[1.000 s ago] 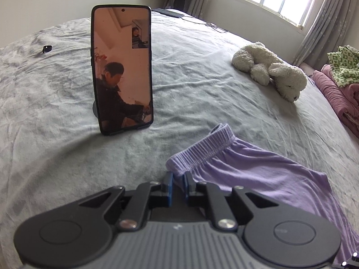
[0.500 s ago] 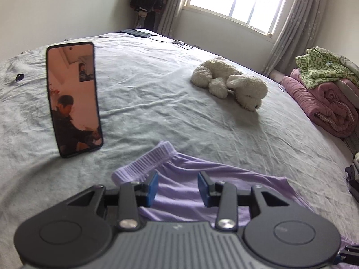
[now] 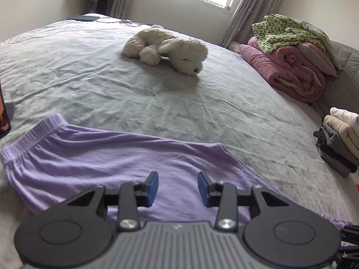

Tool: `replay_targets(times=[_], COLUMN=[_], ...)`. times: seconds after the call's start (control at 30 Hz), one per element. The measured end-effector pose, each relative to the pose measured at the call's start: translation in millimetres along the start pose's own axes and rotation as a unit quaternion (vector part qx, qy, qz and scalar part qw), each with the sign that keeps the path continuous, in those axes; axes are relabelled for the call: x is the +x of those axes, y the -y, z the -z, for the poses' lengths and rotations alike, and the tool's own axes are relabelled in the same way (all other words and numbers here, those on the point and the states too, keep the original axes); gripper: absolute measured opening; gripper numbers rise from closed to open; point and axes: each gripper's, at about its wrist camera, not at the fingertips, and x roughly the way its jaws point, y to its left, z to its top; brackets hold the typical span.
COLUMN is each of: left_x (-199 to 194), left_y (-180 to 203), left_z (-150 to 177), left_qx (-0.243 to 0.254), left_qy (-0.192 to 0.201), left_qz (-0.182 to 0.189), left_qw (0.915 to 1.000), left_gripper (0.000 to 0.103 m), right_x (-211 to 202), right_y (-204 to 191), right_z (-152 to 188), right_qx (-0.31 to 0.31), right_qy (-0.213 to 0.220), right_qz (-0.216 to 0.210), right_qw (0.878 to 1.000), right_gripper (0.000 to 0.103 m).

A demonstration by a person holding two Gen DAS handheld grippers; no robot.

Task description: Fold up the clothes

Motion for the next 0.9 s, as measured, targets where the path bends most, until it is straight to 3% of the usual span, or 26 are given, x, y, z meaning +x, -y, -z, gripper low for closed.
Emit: replay_targets(times=[0.3, 0.43, 0.6, 0.77, 0.9], left_x=[46.9, 56.2, 65.7, 76.2, 84.0], left_y=[24.9, 26.8, 32.3, 35.5, 36.5], left_z=[-2.0, -5.9, -8.0, -8.6, -5.5], left_qx=[0.067, 0.112, 0.171, 0.169, 0.16], left_qy=[0.025, 0.034, 0.042, 0.031, 0.029], left_qz=[-0.011, -0.003, 0.013, 0.046, 0.057], left_qw=[0.9974, 0.9931, 0.9843, 0.9841, 0.9851], left_gripper=[0.039, 0.039, 0.039, 0.039, 0.037], right_x=[-16.8, -11.8, 3.8, 17.7, 22.9], right_y=[48.1, 49.2, 51.2, 54.7, 51.7], right_z=[9.5, 8.1, 7.2, 9.0, 12.0], right_qx=[-0.016, -0.062, -0.082, -0.08, -0.093], right_qy=[0.044, 0.052, 0.048, 0.038, 0.039], right_qz=[0.058, 0.054, 0.036, 0.015, 0.014], right_qw=[0.997, 0.995, 0.995, 0.996, 0.995], right_gripper=[0.042, 0.033, 0.031, 0.029, 0.018])
